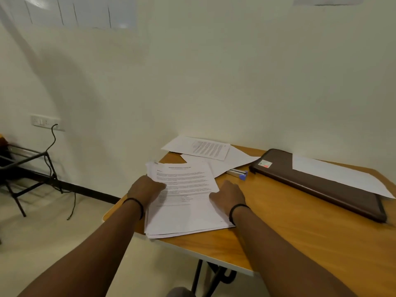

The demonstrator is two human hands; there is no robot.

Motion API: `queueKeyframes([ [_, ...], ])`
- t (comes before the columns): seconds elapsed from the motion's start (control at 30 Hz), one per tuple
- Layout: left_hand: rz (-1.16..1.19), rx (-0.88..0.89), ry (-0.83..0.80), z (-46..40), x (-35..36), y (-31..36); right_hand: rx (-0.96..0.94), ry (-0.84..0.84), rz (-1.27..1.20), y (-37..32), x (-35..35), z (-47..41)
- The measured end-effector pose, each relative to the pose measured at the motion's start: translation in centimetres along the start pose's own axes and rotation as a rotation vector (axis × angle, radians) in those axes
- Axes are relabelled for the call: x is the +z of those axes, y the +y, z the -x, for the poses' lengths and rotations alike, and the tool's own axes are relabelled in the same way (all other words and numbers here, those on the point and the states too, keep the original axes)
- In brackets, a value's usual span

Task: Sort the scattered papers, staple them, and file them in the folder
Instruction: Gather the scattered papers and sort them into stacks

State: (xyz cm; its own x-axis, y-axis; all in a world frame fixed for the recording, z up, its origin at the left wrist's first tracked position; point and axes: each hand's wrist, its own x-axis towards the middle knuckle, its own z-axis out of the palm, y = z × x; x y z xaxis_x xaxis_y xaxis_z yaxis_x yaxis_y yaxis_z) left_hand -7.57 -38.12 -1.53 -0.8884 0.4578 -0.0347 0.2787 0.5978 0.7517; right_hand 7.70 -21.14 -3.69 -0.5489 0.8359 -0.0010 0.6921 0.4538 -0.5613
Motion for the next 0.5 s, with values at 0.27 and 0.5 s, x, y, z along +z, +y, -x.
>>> queueKeyframes([
  [0.27, -0.415, 0.071, 0.355, 0.8, 3.0, 0.9, -0.035, 0.143, -0.213, 2.6, -2.1, 0.3],
  [0.5, -0.5, 0.534, 0.2, 2.8, 10.3, 8.8, -0.114, 0.484, 0.023, 12.2, -7.4, 0.2],
])
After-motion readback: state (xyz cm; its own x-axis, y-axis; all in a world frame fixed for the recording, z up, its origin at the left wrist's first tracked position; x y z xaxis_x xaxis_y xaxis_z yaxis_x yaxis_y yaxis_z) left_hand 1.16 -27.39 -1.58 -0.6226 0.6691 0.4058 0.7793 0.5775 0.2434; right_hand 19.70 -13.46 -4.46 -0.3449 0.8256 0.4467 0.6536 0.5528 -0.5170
